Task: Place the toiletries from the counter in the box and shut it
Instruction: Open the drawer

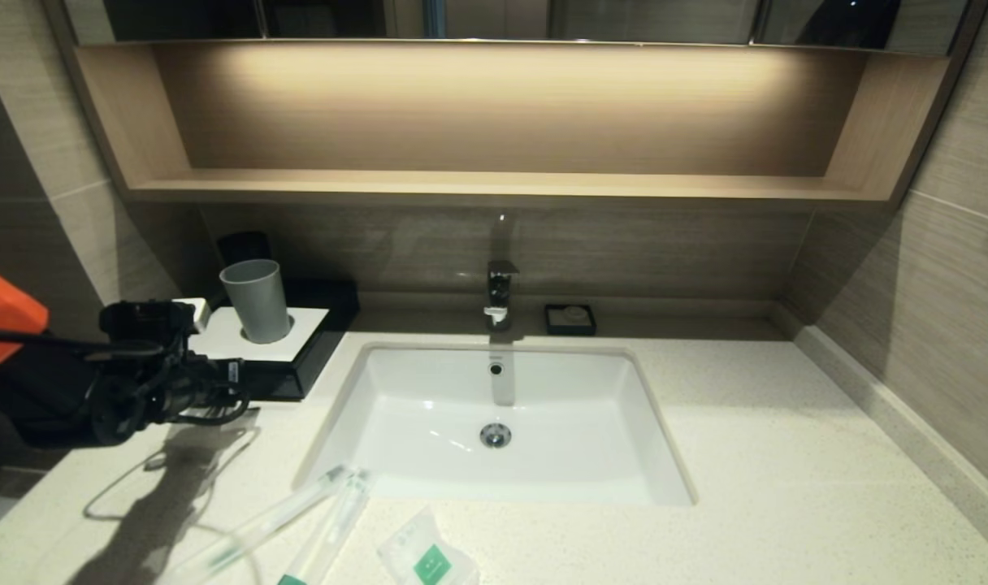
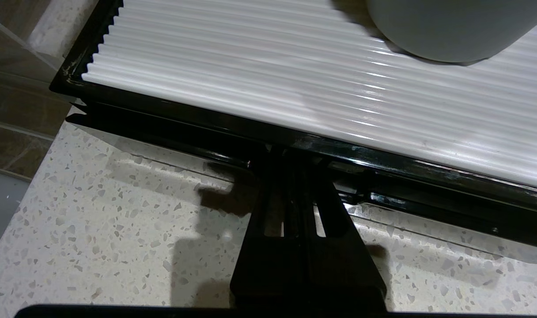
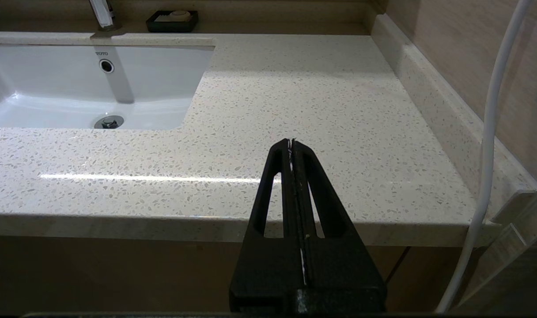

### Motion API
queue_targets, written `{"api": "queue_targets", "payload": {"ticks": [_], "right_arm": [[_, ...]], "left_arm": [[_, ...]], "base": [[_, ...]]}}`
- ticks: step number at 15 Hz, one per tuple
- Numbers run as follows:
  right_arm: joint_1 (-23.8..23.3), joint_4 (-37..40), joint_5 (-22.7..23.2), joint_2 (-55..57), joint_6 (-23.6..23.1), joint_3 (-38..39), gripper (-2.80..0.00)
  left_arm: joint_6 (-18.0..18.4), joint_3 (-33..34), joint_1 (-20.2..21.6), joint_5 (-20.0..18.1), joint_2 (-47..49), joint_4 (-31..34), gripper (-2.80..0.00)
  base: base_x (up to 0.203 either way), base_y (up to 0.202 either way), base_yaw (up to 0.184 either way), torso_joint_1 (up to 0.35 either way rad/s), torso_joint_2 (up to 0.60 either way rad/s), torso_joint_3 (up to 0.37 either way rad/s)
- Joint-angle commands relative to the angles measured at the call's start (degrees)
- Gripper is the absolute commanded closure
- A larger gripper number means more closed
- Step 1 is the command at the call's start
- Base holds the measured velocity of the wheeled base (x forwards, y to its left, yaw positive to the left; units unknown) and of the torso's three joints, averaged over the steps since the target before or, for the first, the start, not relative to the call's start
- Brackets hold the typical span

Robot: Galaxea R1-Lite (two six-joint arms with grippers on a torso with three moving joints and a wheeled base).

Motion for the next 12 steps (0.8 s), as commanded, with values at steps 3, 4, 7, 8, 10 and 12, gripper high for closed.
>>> {"api": "queue_targets", "payload": {"ticks": [3, 4, 7, 8, 10, 12], "right_arm": [[0.0, 0.0, 0.0, -0.1, -0.1, 0.1, 0.0], [0.0, 0.0, 0.0, -0.1, -0.1, 0.1, 0.0], [0.0, 0.0, 0.0, -0.1, -0.1, 0.1, 0.0], [0.0, 0.0, 0.0, -0.1, -0.1, 0.1, 0.0], [0.0, 0.0, 0.0, -0.1, -0.1, 0.1, 0.0], [0.0, 0.0, 0.0, -0.1, -0.1, 0.1, 0.0]], "left_arm": [[0.0, -0.2, 0.0, 0.1, -0.2, 0.0, 0.0], [0.1, -0.2, 0.0, 0.1, -0.4, 0.3, 0.0], [0.3, -0.4, 0.0, 0.1, -0.5, 1.9, 0.0], [0.3, -0.7, 0.0, 0.1, -0.7, 3.3, 0.0], [0.4, -1.6, 0.0, -0.1, -1.0, 6.5, 0.0], [1.0, -2.1, 0.1, -0.1, -1.0, 8.8, 0.0]], "base": [[0.0, 0.0, 0.0, 0.0, 0.0, 0.0], [0.0, 0.0, 0.0, 0.0, 0.0, 0.0], [0.0, 0.0, 0.0, 0.0, 0.0, 0.0], [0.0, 0.0, 0.0, 0.0, 0.0, 0.0], [0.0, 0.0, 0.0, 0.0, 0.0, 0.0], [0.0, 0.0, 0.0, 0.0, 0.0, 0.0]]}}
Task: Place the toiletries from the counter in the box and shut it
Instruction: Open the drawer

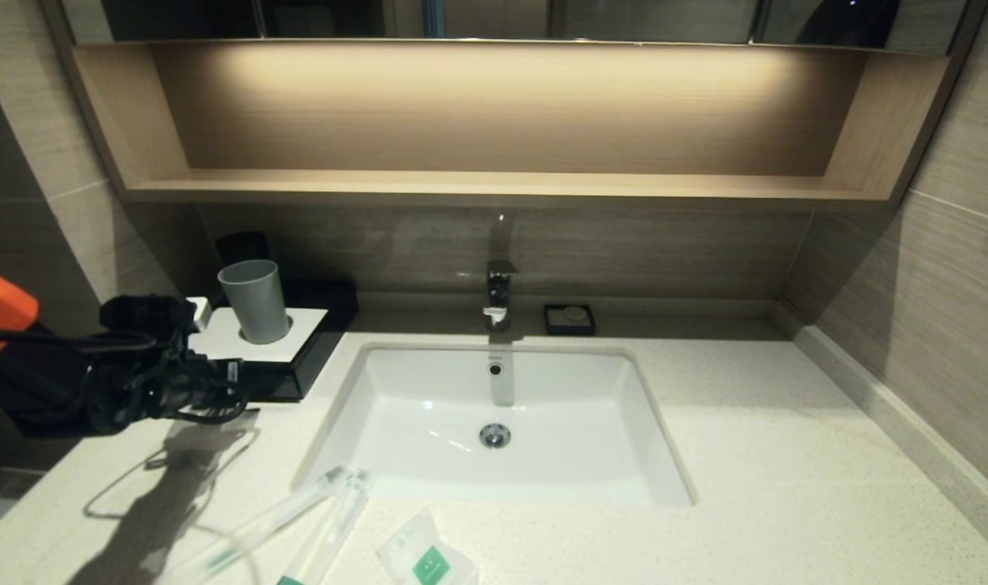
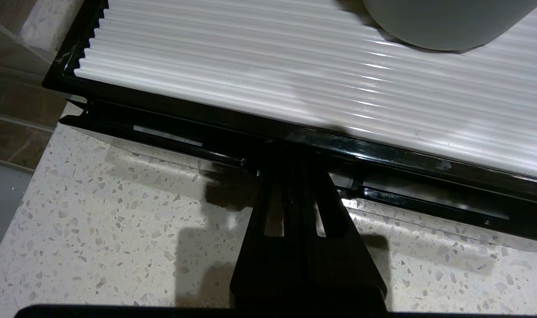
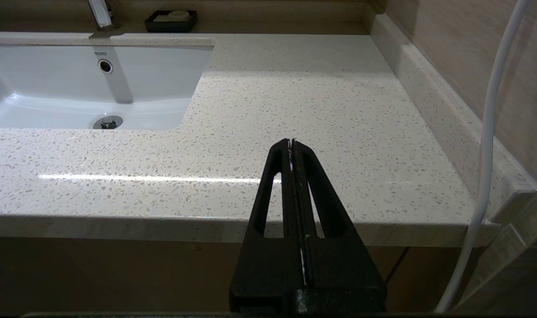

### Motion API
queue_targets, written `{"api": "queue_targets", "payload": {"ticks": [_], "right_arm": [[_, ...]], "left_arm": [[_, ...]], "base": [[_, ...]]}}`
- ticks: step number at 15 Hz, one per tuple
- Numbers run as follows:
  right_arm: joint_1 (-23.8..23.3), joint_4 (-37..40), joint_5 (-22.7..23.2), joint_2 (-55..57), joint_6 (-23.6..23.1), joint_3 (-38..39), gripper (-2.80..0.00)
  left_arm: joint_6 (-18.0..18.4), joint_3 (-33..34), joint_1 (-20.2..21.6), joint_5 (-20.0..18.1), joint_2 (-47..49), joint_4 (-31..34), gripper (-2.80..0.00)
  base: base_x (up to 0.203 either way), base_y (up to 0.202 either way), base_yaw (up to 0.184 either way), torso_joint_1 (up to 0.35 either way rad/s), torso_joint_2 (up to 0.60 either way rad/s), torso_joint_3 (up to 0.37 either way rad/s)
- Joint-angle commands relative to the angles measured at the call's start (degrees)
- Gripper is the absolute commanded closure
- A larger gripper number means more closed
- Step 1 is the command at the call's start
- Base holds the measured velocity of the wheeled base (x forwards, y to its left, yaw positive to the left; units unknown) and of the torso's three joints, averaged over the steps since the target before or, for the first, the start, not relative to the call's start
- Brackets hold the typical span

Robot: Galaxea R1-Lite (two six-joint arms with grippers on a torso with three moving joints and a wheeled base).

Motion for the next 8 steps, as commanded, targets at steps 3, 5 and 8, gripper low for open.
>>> {"api": "queue_targets", "payload": {"ticks": [3, 5, 8], "right_arm": [[0.0, 0.0, 0.0, -0.1, 0.0, 0.1, 0.0], [0.0, 0.0, 0.0, -0.1, 0.0, 0.1, 0.0], [0.0, 0.0, 0.0, -0.1, 0.1, 0.1, 0.0]], "left_arm": [[1.9, -0.2, 0.1, 0.1, -0.2, 3.3, 0.0], [3.4, -0.3, 0.3, 0.1, -0.2, 5.3, 0.0], [4.4, -0.2, 0.5, 0.1, -0.4, 5.8, 0.0]], "base": [[0.0, 0.0, 0.0, 0.0, 0.0, 0.0], [0.0, 0.0, 0.0, 0.0, 0.0, 0.0], [0.0, 0.0, 0.0, 0.0, 0.0, 0.0]]}}
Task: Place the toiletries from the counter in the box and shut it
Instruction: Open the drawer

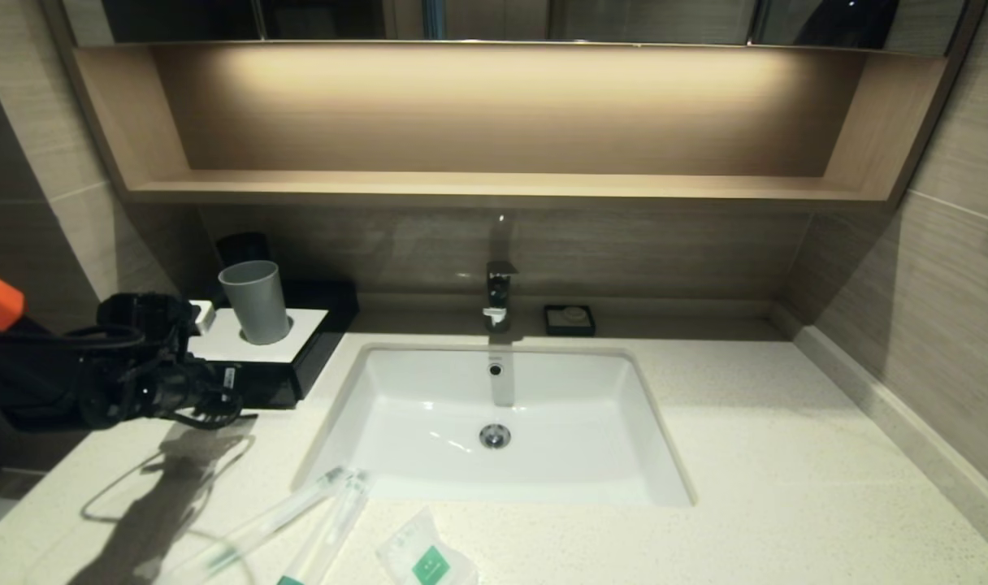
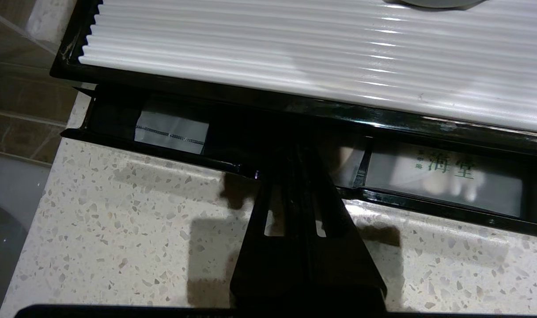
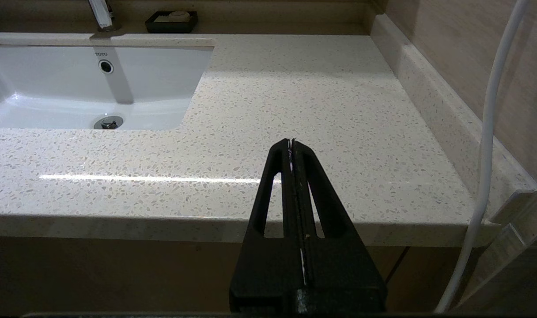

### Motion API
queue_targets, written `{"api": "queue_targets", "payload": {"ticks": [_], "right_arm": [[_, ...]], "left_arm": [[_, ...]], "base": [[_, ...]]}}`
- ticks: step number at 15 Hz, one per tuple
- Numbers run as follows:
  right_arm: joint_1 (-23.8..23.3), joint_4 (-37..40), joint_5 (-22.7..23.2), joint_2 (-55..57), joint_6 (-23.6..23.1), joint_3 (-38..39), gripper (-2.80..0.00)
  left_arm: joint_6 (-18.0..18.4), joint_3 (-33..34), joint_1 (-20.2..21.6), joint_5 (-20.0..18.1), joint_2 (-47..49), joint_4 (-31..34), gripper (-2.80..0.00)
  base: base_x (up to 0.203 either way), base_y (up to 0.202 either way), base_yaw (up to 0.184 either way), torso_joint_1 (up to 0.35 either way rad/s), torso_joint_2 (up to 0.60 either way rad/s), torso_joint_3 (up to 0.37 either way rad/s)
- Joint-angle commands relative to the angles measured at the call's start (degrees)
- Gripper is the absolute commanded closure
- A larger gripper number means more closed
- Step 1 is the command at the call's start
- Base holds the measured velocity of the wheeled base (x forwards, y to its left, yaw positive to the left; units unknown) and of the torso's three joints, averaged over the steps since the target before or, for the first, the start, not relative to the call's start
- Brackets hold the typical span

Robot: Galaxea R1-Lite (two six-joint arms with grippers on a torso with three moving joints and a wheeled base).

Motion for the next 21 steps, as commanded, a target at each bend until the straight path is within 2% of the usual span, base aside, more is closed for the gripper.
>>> {"api": "queue_targets", "payload": {"ticks": [1, 13, 21], "right_arm": [[0.0, 0.0, 0.0, -0.1, 0.0, 0.1, 0.0], [0.0, 0.0, 0.0, -0.1, 0.0, 0.1, 0.0], [0.0, 0.0, 0.0, -0.1, 0.0, 0.1, 0.0]], "left_arm": [[0.4, 0.1, 0.1, 0.1, 0.1, 1.0, 0.0], [3.0, -0.1, 0.2, 0.1, -2.8, 10.8, 0.0], [3.9, 0.0, 0.3, 0.1, -4.8, 13.5, 0.0]], "base": [[0.0, 0.0, 0.0, 0.0, 0.0, 0.0], [0.0, 0.0, 0.0, 0.0, 0.0, 0.0], [0.0, 0.0, 0.0, 0.0, 0.0, 0.0]]}}
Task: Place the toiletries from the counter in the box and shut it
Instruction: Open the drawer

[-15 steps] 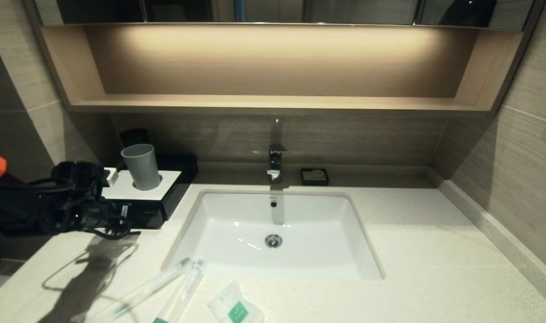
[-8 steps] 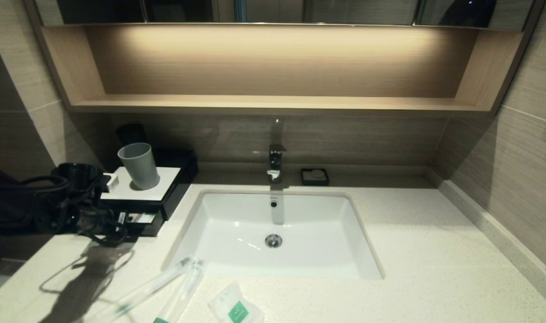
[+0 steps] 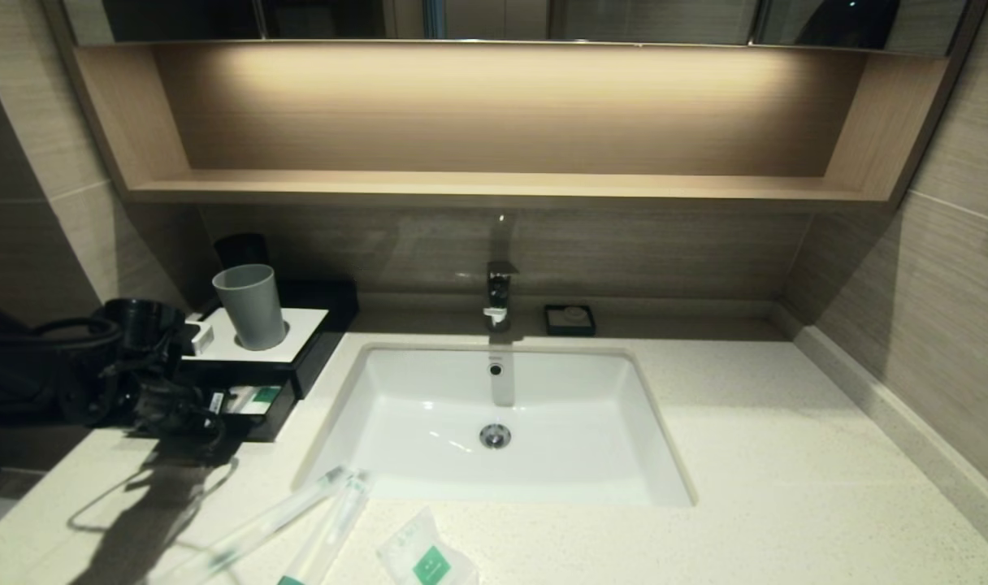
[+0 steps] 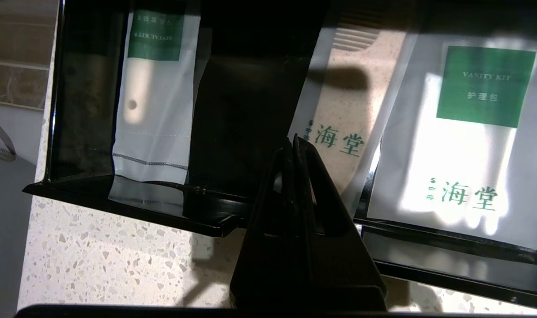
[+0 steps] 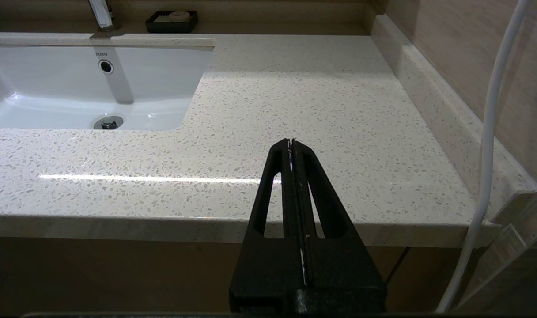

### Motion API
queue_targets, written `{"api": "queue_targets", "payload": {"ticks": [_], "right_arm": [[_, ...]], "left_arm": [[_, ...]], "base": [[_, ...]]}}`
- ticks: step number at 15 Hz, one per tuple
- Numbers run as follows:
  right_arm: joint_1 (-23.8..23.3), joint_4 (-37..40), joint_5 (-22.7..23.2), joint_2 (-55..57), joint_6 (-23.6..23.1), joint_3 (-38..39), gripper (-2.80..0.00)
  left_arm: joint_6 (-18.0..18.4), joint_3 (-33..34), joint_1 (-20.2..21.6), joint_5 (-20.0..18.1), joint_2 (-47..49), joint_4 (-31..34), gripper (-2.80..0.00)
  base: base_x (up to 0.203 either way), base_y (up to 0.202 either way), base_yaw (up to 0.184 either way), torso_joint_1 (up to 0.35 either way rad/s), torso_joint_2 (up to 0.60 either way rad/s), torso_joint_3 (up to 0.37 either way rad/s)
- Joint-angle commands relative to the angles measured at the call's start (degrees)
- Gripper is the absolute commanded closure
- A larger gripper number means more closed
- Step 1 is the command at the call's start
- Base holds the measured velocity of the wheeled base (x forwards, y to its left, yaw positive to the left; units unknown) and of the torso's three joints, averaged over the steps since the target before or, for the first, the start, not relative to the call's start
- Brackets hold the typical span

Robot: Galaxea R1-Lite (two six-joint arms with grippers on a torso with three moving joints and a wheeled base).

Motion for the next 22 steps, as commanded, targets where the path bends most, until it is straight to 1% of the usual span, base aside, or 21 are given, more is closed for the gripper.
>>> {"api": "queue_targets", "payload": {"ticks": [1, 4, 8, 10, 17, 22], "right_arm": [[0.0, 0.0, 0.0, -0.1, -0.1, 0.1, 0.0], [0.0, 0.0, 0.0, -0.1, -0.1, 0.1, 0.0], [0.0, 0.0, 0.0, -0.1, -0.1, 0.1, 0.0], [0.0, 0.0, 0.0, -0.1, -0.1, 0.1, 0.0], [0.0, 0.0, 0.0, -0.1, -0.1, 0.1, 0.0], [0.0, 0.0, 0.0, -0.1, -0.1, 0.1, 0.0]], "left_arm": [[0.1, -0.1, 0.0, 0.0, -1.5, 1.5, 0.0], [0.2, -0.7, 0.0, 0.0, -2.4, 4.9, 0.0], [0.3, -3.1, 0.4, 0.1, -2.9, 13.0, 0.0], [1.6, -3.7, 0.7, 0.1, -2.9, 15.9, 0.0], [3.0, -3.7, 1.1, 0.1, -3.8, 18.8, 0.0], [4.8, -4.5, 2.4, 0.1, -5.0, 22.9, 0.0]], "base": [[0.0, 0.0, 0.0, 0.0, 0.0, 0.0], [0.0, 0.0, 0.0, 0.0, 0.0, 0.0], [0.0, 0.0, 0.0, 0.0, 0.0, 0.0], [0.0, 0.0, 0.0, 0.0, 0.0, 0.0], [0.0, 0.0, 0.0, 0.0, 0.0, 0.0], [0.0, 0.0, 0.0, 0.0, 0.0, 0.0]]}}
